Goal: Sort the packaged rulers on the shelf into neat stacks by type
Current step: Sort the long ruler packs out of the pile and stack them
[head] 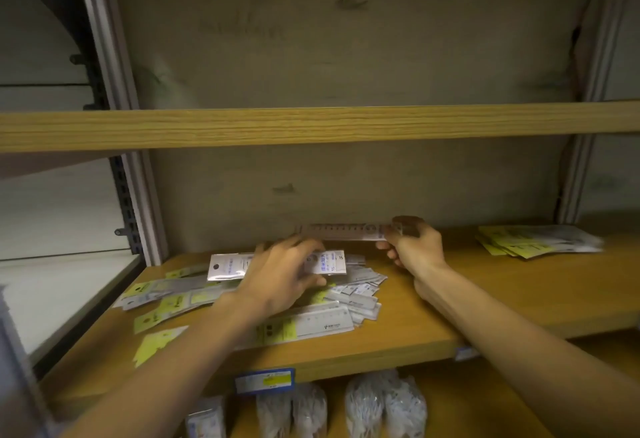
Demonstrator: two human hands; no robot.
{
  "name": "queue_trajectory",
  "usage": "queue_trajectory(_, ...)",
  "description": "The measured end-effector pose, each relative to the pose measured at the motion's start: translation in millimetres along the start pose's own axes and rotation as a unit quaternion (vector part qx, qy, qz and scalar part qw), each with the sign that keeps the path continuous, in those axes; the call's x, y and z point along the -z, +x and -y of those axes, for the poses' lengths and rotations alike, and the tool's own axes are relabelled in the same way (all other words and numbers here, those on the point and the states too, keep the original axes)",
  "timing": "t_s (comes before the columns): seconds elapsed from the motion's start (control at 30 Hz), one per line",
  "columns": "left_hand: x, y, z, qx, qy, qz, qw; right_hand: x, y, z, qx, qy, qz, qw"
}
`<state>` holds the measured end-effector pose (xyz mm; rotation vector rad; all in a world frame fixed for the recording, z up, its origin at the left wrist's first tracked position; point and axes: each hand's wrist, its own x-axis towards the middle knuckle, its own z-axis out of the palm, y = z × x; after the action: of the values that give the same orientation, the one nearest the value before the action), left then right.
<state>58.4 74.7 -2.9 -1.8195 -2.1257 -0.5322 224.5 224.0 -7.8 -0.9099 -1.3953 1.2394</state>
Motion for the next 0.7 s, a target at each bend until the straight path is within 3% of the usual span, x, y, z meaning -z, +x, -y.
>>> queue_trajectory(0.27, -9, 17, -52, 0.023, 0.023, -0.052, 0.998, 48, 26, 2, 0.025, -0.006, -0.004, 1.0)
queue_trajectory(0.5, -27, 20, -95, 0.035, 0.049, -0.077, 0.995, 72, 35, -9, 0.015, 0.004, 0.04, 0.999)
queue_trajectory(0.7, -27, 29, -108, 0.004, 0.052, -0.121, 0.991, 81, 42, -6, 0.009, 0.015, 0.037, 0.999)
